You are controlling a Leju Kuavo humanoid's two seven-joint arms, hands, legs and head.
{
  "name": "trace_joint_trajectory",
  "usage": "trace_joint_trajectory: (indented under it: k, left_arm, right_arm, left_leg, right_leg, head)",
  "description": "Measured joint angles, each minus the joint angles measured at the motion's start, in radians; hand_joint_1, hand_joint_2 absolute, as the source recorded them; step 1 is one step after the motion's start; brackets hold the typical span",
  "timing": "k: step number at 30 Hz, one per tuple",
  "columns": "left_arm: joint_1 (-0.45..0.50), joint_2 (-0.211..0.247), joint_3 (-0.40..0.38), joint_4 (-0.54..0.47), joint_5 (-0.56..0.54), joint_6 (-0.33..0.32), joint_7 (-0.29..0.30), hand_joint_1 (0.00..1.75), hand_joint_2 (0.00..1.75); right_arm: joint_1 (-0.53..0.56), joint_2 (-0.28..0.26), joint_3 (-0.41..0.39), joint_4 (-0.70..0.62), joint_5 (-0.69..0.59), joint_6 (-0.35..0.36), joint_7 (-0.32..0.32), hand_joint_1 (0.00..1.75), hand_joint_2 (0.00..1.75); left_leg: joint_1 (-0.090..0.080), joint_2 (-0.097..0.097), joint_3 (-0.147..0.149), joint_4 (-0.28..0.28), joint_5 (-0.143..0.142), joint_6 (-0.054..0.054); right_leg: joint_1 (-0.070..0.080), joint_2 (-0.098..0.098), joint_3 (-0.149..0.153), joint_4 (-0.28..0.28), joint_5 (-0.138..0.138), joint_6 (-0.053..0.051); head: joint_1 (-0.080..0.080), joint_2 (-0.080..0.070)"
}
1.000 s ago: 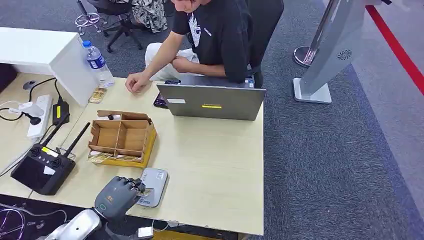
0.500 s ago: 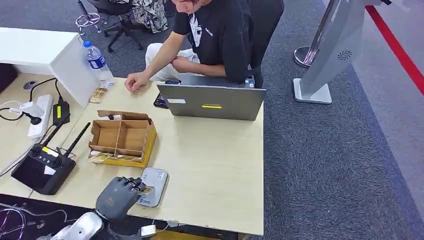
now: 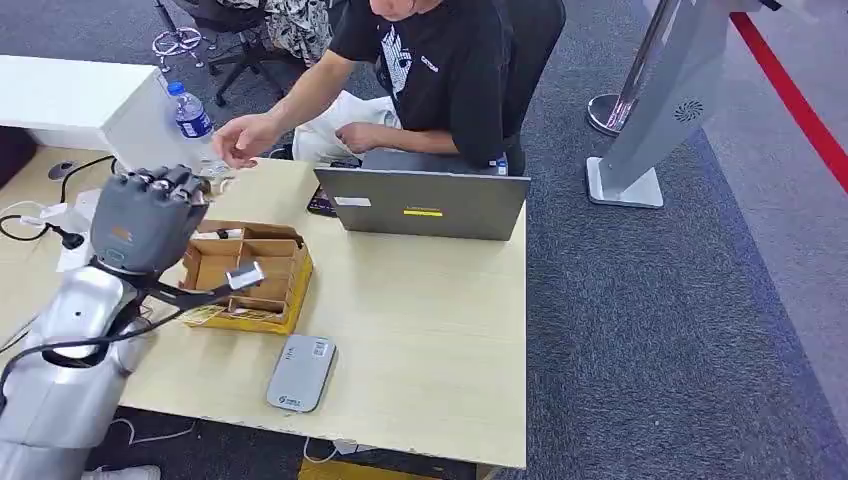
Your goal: Pass the card to the sensor for recognition and then transmit it.
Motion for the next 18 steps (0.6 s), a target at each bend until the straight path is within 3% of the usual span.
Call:
trace_joint_trajectory:
  k: [5, 14, 15, 16, 17, 18]
  left_arm:
    - [-0.102, 0.029, 0.058, 0.100, -0.037, -0.014, -0.001, 1.75, 1.75]
    - [-0.121, 0.037, 0.065, 0.146, -0.049, 0.006, 0.000, 1.75, 1.75]
    - [-0.121, 0.036, 0.065, 0.146, -0.050, 0.007, 0.000, 0.54, 1.75]
    - [-0.121, 0.036, 0.065, 0.146, -0.050, 0.007, 0.000, 0.31, 1.75]
    - [-0.119, 0.035, 0.065, 0.146, -0.049, 0.007, 0.000, 0.31, 1.75]
    - [-0.116, 0.034, 0.065, 0.146, -0.044, 0.008, -0.004, 0.00, 1.75]
  right_arm:
    - [-0.007, 0.005, 0.008, 0.000, 0.002, -0.003, 0.006, 0.00, 1.75]
    - [-0.006, 0.008, 0.008, 0.002, -0.004, 0.000, -0.003, 0.00, 1.75]
    - [-0.006, 0.008, 0.008, 0.003, -0.005, 0.001, -0.004, 0.00, 1.75]
    - [-0.006, 0.008, 0.008, 0.003, -0.005, 0.001, -0.004, 0.00, 1.75]
    - [-0.006, 0.008, 0.008, 0.003, -0.007, 0.001, -0.005, 0.00, 1.75]
    - [-0.005, 0.008, 0.008, 0.003, -0.012, 0.002, -0.006, 0.00, 1.75]
  left_leg:
    - [0.000, 0.001, 0.000, 0.000, 0.000, 0.000]
    - [-0.001, 0.000, -0.001, 0.000, -0.001, 0.000]
    - [-0.001, 0.000, -0.001, 0.000, -0.001, 0.000]
    - [-0.001, 0.001, -0.001, 0.000, -0.001, 0.000]
    - [-0.001, 0.001, -0.001, 0.000, -0.001, 0.000]
    - [-0.001, 0.001, -0.001, 0.000, -0.001, 0.000]
  right_leg:
    - [0.000, 0.001, -0.001, 0.000, 0.000, 0.000]
    - [0.000, 0.001, -0.002, 0.000, 0.000, 0.000]
    - [0.000, 0.001, -0.002, 0.000, 0.000, 0.000]
    - [0.000, 0.001, -0.002, 0.000, 0.000, 0.000]
    - [0.000, 0.001, -0.002, 0.000, 0.000, 0.000]
    - [0.000, 0.001, -0.002, 0.000, 0.000, 0.000]
  head:
    - [-0.001, 0.000]
    - [0.000, 0.000]
    - [0.000, 0.000]
    - [0.000, 0.000]
    - [0.000, 0.000]
    - [0.000, 0.000]
